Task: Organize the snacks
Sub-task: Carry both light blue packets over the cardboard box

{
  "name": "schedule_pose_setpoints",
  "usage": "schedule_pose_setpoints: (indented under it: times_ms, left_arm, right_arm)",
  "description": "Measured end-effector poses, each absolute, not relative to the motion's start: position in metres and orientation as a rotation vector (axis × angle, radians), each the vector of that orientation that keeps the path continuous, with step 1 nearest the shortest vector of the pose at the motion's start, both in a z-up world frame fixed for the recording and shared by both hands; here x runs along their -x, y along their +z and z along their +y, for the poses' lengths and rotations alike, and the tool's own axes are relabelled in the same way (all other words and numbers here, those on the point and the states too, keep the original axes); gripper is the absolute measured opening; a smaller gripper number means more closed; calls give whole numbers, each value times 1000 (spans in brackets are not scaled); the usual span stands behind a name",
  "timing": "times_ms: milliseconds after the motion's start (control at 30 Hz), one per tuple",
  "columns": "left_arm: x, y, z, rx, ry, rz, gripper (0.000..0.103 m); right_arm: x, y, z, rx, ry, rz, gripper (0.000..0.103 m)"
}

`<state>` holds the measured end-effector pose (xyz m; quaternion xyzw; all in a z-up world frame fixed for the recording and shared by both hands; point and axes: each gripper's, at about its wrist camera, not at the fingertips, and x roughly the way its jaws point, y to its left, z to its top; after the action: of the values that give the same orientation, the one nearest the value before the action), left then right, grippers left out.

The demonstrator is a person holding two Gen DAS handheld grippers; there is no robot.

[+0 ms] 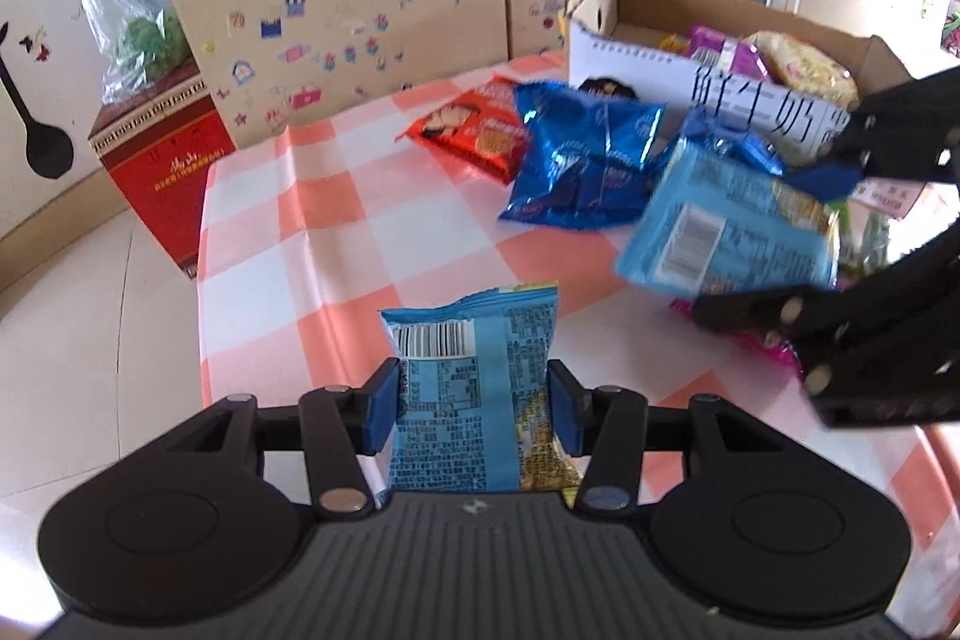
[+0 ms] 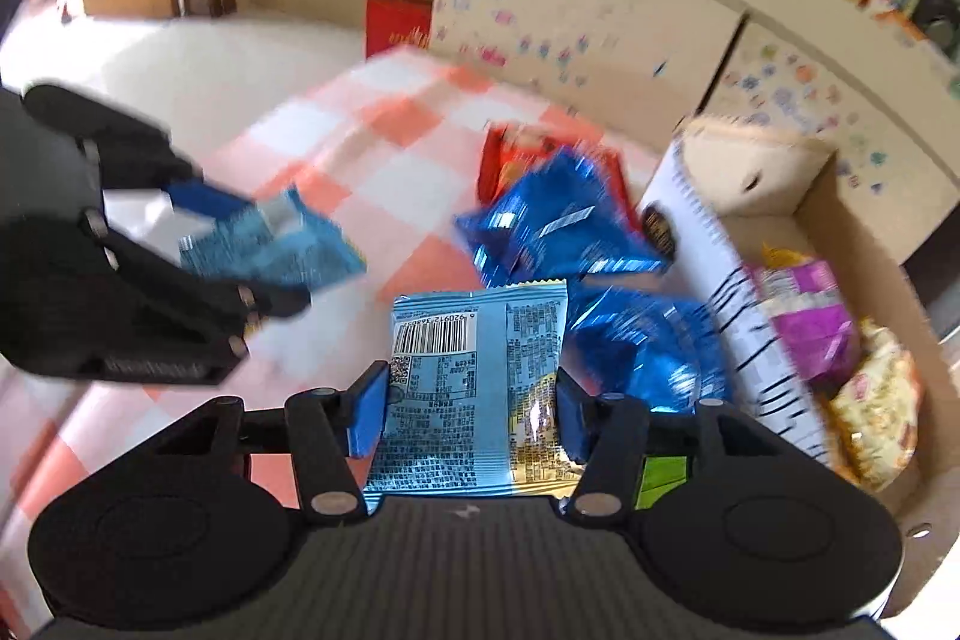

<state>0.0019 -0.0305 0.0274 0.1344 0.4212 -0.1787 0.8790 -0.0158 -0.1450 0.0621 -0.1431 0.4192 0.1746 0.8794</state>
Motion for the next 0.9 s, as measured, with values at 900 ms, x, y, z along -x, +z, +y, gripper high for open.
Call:
schedule_pose_setpoints:
  times_ms: [900]
  left_arm:
    - [-2,109,-50,-112,-412,645,50]
  right_arm:
    - [44,154,-212,94,180,565,62]
